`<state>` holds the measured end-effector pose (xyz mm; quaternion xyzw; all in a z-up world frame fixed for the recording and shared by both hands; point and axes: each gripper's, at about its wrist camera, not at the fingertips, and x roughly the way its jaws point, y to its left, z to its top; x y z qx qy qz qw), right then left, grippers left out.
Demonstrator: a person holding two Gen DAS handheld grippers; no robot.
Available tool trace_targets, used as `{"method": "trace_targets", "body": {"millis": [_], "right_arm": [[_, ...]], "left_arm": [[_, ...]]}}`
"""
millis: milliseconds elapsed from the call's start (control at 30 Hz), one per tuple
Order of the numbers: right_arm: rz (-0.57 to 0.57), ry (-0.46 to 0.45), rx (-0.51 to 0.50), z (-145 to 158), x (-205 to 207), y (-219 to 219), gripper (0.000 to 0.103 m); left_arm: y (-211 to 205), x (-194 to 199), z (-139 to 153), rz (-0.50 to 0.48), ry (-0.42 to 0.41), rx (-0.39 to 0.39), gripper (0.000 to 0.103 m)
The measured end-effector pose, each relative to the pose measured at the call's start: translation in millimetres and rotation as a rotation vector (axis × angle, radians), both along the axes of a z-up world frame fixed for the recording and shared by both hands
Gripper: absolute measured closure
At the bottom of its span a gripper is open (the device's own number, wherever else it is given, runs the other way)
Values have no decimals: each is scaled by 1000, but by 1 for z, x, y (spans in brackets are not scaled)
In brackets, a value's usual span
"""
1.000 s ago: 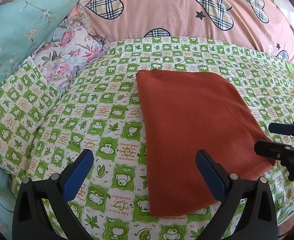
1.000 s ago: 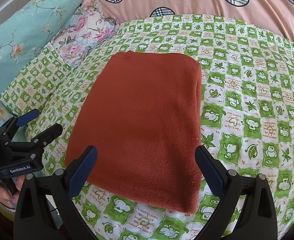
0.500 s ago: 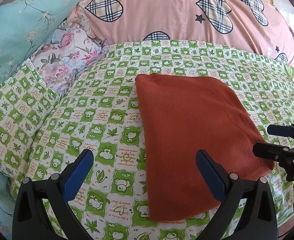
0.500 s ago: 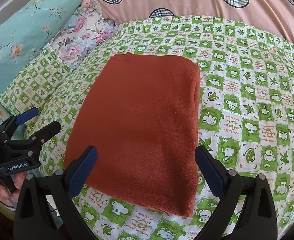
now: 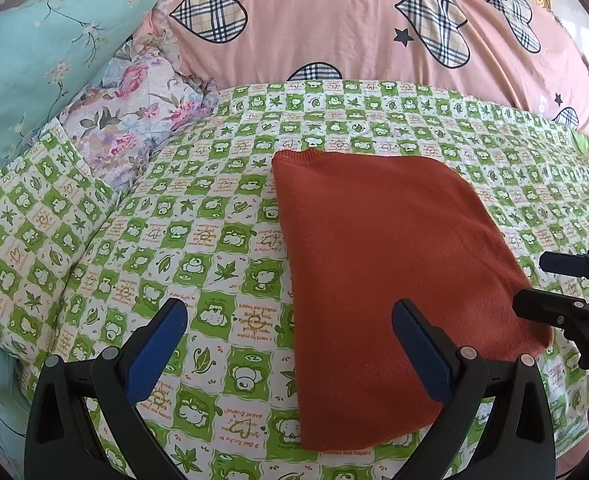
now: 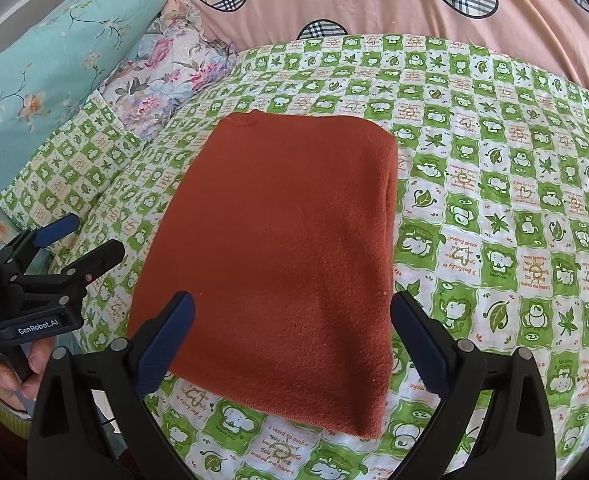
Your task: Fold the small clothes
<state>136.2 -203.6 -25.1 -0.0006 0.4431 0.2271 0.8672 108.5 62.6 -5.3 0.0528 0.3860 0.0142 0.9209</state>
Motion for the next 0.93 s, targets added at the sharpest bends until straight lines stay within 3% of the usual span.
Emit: {"method": "trace_targets", "body": {"millis": [933], "right_arm": [[-1, -3, 10, 1, 4, 0, 5]], "left_arm": [[2, 5, -1, 13, 9, -3, 1]]}}
